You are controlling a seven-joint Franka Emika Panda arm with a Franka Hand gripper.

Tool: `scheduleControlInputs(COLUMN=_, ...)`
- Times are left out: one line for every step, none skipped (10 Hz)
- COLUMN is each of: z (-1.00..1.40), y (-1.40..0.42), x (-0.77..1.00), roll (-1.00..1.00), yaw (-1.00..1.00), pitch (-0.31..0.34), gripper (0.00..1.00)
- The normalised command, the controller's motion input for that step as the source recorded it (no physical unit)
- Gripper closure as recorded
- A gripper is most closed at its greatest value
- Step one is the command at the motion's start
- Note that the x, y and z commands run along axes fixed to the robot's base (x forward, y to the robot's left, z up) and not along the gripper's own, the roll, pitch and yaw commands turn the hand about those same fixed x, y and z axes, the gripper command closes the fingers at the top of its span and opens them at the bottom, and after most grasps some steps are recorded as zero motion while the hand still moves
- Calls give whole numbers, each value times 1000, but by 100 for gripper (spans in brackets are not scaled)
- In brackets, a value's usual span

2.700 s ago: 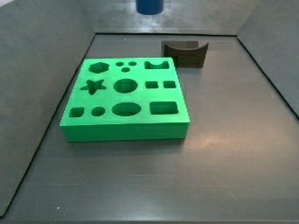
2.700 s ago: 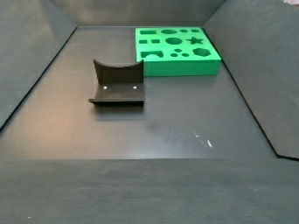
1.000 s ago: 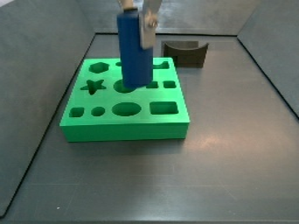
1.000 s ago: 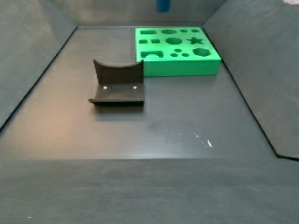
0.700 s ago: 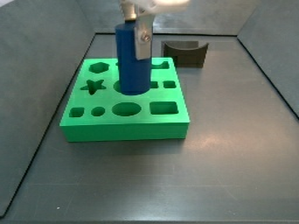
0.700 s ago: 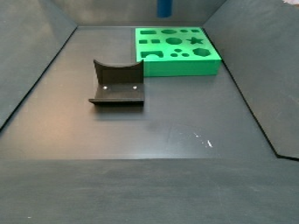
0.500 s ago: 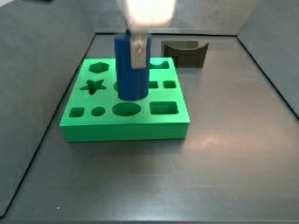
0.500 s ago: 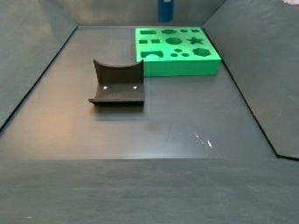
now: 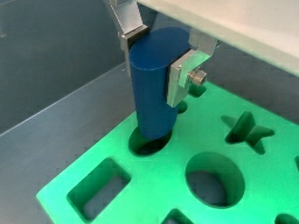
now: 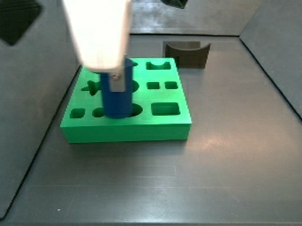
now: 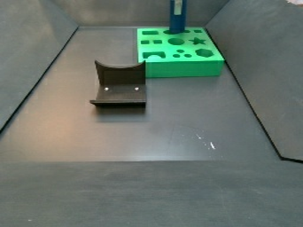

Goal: Insert the oval object.

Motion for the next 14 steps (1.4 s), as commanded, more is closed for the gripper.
scheduleControlInputs(z=-183, y=37, x=263, roll=76, yaw=-437, pitch=47, gripper=100)
scheduleControlInputs(z=-186, y=57, x=394, roll=109, yaw=-357, pitch=59, gripper=100)
scheduleControlInputs(z=-171, y=86, x=429, roll=156, yaw=-311, pitch=66, gripper=100)
scheduleControlInputs(z=-280, y=0, x=334, roll=214, yaw=-274, pitch=17, gripper=100)
scheduleControlInputs(z=-443, y=0, x=406, roll=196, yaw=-123, pitch=0, gripper=100)
scheduleControlInputs(z=-471, y=-14, x=434, roll=190, yaw=-31, pitch=-10, gripper=100)
scheduleControlInputs(z=-506, y=-11, x=300, roll=196, yaw=0, pitch=-46, gripper=100)
scheduleControlInputs(z=-531, y=0, x=131, roll=163, yaw=0, pitch=-139, gripper=100)
scheduleControlInputs(z=-437, y=0, x=0, roll=103, yaw=0, pitch=-207, gripper=100)
scheduleControlInputs(z=-397, y=0, x=-60, roll=83, yaw=0, pitch=-229, gripper=100)
scheduleControlInputs(z=-426, y=0, x=-120, roll=70, yaw=0, pitch=-274, gripper=100)
scheduleControlInputs(z=-480, y=0, x=-197, roll=33, yaw=0, pitch=-339, gripper=100)
scheduleControlInputs(z=-454, y=0, x=-234, roll=20, yaw=0, pitch=-363, gripper=100)
scheduleControlInputs(z=-420, y=0, x=-243, roll=0, yaw=0, pitch=-381, gripper=100)
